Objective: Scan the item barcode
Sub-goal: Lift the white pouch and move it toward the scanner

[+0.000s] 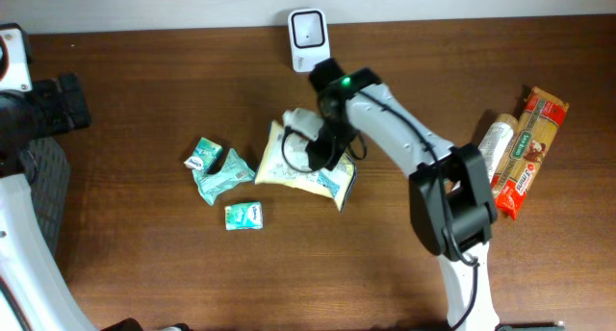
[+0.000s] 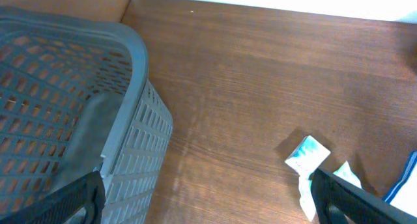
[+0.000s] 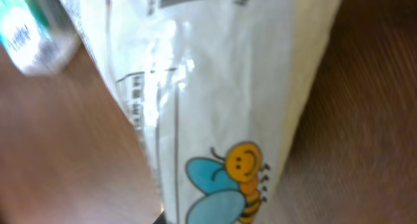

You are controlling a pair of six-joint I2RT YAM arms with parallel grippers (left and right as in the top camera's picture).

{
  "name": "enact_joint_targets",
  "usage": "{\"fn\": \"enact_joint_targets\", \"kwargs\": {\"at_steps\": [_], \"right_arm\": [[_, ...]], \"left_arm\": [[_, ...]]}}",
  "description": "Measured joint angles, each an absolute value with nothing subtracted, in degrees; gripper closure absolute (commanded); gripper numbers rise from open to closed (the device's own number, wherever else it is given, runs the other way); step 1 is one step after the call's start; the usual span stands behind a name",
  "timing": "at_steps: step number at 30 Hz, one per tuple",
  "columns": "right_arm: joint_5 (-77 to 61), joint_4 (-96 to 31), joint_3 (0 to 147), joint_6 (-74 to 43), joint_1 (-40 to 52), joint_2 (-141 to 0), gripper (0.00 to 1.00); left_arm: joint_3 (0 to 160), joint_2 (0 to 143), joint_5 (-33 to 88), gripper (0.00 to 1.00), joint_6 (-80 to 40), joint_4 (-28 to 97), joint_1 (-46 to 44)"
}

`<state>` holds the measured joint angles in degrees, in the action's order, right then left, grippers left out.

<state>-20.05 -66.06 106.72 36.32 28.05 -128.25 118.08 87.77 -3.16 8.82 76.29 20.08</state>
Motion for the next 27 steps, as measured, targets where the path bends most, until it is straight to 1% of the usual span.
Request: {"fn": "enact_joint_targets", "kwargs": {"at_steps": [1, 3, 4, 5, 6, 7, 9, 12, 15, 17, 18, 19, 20, 21, 22, 23, 25, 26, 27], "right_arm": [[-17.7, -65.9, 106.7, 39.9, 29.3, -128.2, 0.96], [-11.9, -65.4, 106.7, 51.4, 32.1, -128.2, 0.96], [-11.1, -65.1, 106.8, 54.5, 32.4, -128.2, 0.87], [-10.4, -64.3, 106.8, 57.1, 32.5, -128.2, 0.62], [-9.7, -63.3, 106.8, 59.1, 32.5, -128.2, 0.35], [-8.5, -62.0, 106.8, 61.1, 32.4, -128.2, 0.27], [-7.5, -60.4, 106.8, 62.6, 32.4, -128.2, 0.18], [-7.3, -59.9, 108.9, 60.6, 32.4, -128.3, 0.01], [-7.1, -61.1, 118.6, 52.1, 32.1, -128.7, 0.01], [-7.1, -64.4, 125.9, 41.8, 31.3, -128.6, 0.01], [-7.1, -69.4, 130.3, 33.7, 29.9, -128.3, 0.01], [-7.8, -73.2, 132.2, 29.7, 28.5, -128.1, 0.01], [-10.3, -78.8, 133.0, 26.8, 26.3, -127.9, 0.08], [-12.6, -81.5, 132.6, 25.1, 24.3, -127.9, 0.18], [-17.5, -81.8, 130.6, 24.0, 21.4, -127.9, 0.20], [-22.5, -81.7, 127.4, 22.5, 18.3, -127.8, 0.20], [-31.0, -77.0, 120.0, 19.2, 13.0, -128.0, 0.20], [-35.2, -73.2, 114.7, 16.7, 10.2, -128.1, 0.11], [-37.8, -71.6, 111.1, 15.5, 9.0, -128.2, 0.08]], "left_arm": [[118.1, 87.8, -3.2, 0.01, 8.8, 76.3, 20.1], [118.1, 87.8, -3.2, 0.01, 8.8, 76.3, 20.1], [118.1, 87.8, -3.2, 0.01, 8.8, 76.3, 20.1], [118.1, 87.8, -3.2, 0.01, 8.8, 76.3, 20.1], [118.1, 87.8, -3.2, 0.01, 8.8, 76.3, 20.1], [118.1, 87.8, -3.2, 0.01, 8.8, 76.3, 20.1], [118.1, 87.8, -3.2, 0.01, 8.8, 76.3, 20.1], [118.1, 87.8, -3.2, 0.01, 8.8, 76.3, 20.1], [118.1, 87.8, -3.2, 0.01, 8.8, 76.3, 20.1], [118.1, 87.8, -3.2, 0.01, 8.8, 76.3, 20.1], [118.1, 87.8, -3.2, 0.01, 8.8, 76.3, 20.1], [118.1, 87.8, -3.2, 0.01, 8.8, 76.2, 20.1], [118.1, 87.8, -3.2, 0.01, 8.8, 76.4, 20.1], [118.1, 87.8, -3.1, 0.01, 8.8, 76.4, 20.1], [118.1, 87.8, -3.2, 0.01, 8.8, 76.4, 20.1], [118.1, 87.8, -3.2, 0.01, 8.8, 76.4, 20.1], [118.1, 87.8, -3.2, 0.01, 8.8, 76.4, 20.1], [118.1, 87.8, -3.2, 0.01, 8.8, 76.4, 20.1], [118.1, 87.8, -3.2, 0.01, 8.8, 76.3, 20.1]]}}
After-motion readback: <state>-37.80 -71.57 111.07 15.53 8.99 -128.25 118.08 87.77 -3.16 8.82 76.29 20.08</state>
